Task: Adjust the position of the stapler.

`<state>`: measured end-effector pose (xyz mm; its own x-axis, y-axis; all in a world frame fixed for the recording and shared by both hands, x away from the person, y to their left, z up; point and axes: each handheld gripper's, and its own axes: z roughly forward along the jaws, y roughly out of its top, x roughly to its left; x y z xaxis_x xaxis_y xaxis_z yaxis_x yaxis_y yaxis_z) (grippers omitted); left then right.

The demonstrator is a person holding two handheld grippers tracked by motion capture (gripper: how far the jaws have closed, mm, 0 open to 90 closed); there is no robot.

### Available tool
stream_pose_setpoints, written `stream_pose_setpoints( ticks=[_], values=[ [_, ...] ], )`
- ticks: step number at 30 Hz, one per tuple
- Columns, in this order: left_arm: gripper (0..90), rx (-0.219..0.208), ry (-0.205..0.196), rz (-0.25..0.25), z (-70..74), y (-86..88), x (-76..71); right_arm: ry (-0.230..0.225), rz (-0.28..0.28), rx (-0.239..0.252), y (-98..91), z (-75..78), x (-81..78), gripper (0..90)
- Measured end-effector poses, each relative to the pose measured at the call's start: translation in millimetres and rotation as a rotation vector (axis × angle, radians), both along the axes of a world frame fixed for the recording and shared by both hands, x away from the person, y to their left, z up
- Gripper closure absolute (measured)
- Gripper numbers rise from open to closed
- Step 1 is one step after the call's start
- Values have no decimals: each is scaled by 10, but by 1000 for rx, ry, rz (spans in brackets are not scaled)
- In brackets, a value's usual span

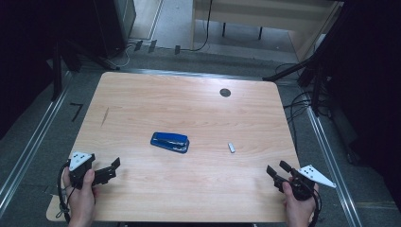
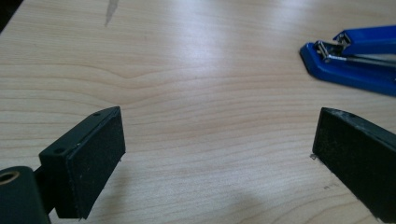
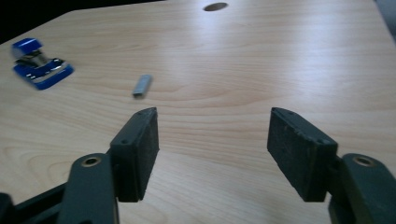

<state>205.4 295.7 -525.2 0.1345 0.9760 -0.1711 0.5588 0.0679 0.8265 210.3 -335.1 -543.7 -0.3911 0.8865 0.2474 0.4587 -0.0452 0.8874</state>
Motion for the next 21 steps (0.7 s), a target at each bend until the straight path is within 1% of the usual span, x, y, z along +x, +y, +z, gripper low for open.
stream_pose_setpoints(
  ticks=[1,2,3,6,7,9,10,11,13,15,16,18,21],
  values=[
    [27,0,0,0,0,0,0,-6,16,-3,20,6,-9,365],
    [27,1,0,6,2,9,-10,-17,24,-23,41,14,-8,367],
    [27,4,-2,9,0,5,-11,-19,28,-39,65,28,-7,367],
    [27,25,5,2,2,-14,-5,-39,36,-82,138,69,17,379],
    [27,30,13,0,1,-24,2,-47,36,-105,165,83,30,379],
    [27,47,35,-2,-1,-38,24,-49,43,-145,225,109,62,406],
    [28,48,48,5,-5,-47,44,-43,55,-170,258,127,76,408],
    [28,51,55,8,-6,-49,56,-53,75,-192,298,148,91,409],
    [33,53,59,19,-7,-58,75,-71,95,-206,353,179,102,411],
    [39,66,55,18,-6,-72,72,-73,123,-217,410,220,108,390],
    [39,72,50,11,-4,-80,65,-67,136,-218,438,236,114,372],
    [39,81,47,-2,-5,-91,57,-45,172,-212,499,256,126,378],
    [39,93,55,-19,-5,-104,65,-23,233,-217,580,257,140,389]
  ],
)
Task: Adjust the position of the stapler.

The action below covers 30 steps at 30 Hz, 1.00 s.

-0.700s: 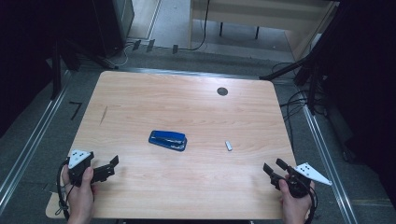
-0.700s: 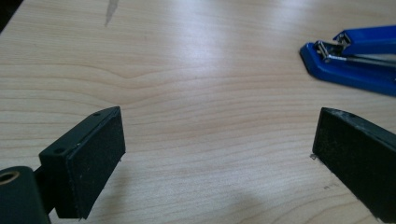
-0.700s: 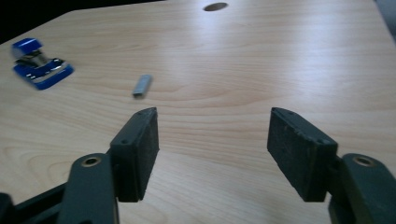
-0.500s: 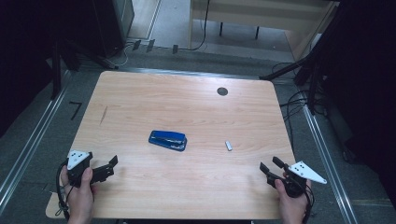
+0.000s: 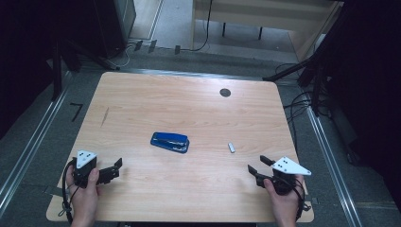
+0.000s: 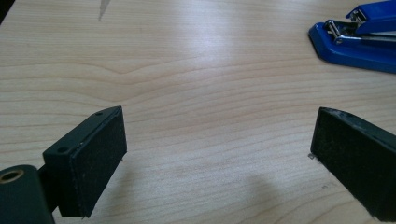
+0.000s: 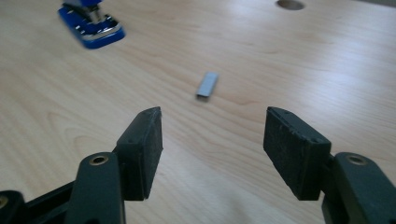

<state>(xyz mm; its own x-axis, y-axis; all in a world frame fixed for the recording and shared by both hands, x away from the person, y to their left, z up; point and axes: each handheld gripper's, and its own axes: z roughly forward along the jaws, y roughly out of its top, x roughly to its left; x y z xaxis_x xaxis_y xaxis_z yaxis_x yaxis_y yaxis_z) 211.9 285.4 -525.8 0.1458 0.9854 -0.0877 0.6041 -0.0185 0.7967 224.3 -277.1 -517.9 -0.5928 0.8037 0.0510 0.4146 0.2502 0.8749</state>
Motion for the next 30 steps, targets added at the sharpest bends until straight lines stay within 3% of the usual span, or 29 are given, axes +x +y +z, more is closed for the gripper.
stream_pose_setpoints(
  ticks=[5,12,17,30],
  values=[
    [40,6,4,-9,0,-8,2,34,62,-16,180,-14,68,390],
    [59,6,9,-9,-2,-8,5,43,96,-12,382,13,157,391],
    [59,15,5,-14,-1,-19,-1,37,148,-37,523,70,212,408],
    [60,14,5,-17,-1,-17,0,17,198,-98,830,205,338,414]
  ],
)
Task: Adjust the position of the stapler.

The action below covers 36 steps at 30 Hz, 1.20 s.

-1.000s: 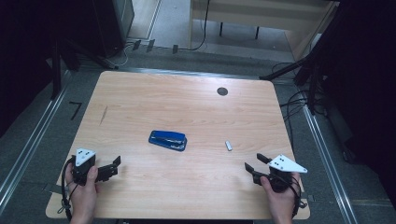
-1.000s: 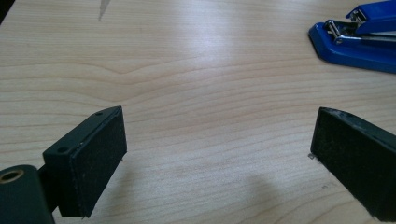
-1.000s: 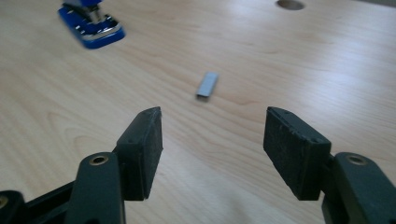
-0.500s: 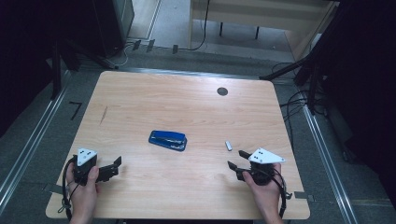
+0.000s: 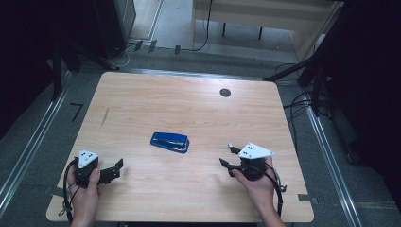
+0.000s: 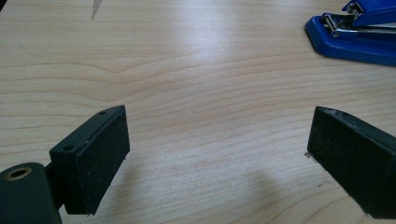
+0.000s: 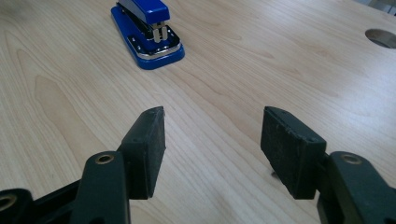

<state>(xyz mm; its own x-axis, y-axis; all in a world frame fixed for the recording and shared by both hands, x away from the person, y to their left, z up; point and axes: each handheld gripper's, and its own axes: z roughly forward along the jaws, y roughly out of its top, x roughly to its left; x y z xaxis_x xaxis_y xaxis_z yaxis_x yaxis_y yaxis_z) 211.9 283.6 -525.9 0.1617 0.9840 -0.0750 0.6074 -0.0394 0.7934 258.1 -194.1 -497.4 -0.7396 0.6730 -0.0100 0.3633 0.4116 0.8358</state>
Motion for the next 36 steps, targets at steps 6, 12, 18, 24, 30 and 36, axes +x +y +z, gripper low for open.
stream_pose_setpoints(
  ticks=[6,12,18,24,30,36],
  values=[
    [61,0,1,3,1,0,-1,-2,32,-8,107,-16,40,445],
    [61,1,3,5,0,-5,-2,5,50,-12,222,-18,101,463],
    [61,6,2,6,1,-6,-4,26,57,1,283,4,174,467],
    [61,7,1,5,-1,-9,-2,43,53,-17,338,3,254,486],
    [61,7,-1,7,-1,-8,-4,30,43,-33,404,42,310,498],
    [61,6,-1,7,-1,-6,-4,34,49,-32,467,59,370,504]
  ],
)
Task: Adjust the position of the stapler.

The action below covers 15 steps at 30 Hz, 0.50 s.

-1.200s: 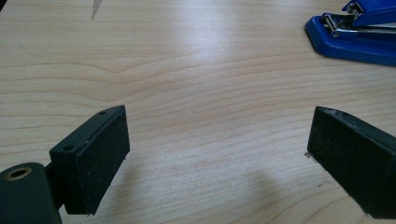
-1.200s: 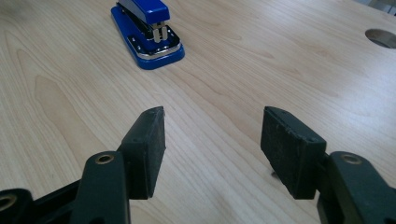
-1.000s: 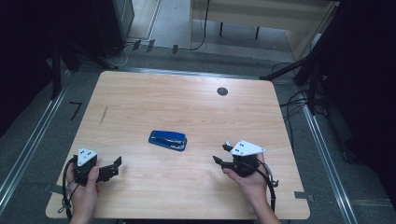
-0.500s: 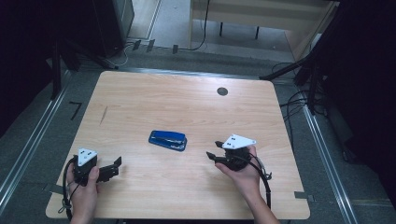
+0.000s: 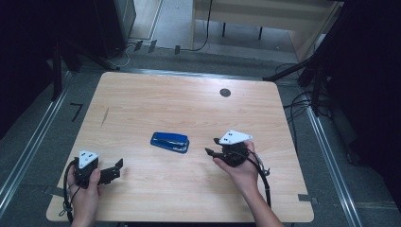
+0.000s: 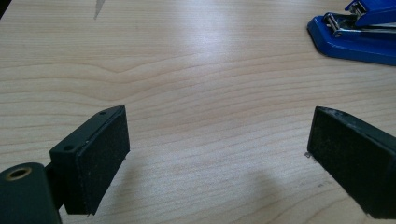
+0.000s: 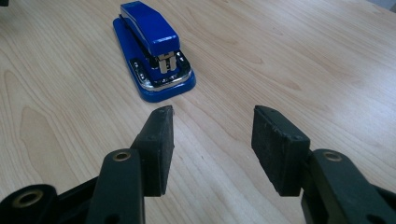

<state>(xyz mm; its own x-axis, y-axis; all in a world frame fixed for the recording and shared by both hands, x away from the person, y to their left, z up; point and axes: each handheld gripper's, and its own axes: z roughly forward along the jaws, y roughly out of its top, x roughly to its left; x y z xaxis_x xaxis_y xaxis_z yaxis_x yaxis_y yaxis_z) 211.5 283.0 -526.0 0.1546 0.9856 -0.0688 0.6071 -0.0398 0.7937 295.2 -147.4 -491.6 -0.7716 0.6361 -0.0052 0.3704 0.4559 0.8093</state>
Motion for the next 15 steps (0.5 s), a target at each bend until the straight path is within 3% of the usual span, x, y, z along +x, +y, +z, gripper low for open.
stream_pose_setpoints(
  ticks=[15],
  values=[
    [61,0,-1,2,0,0,0,6,26,-26,163,20,100,510]
  ],
)
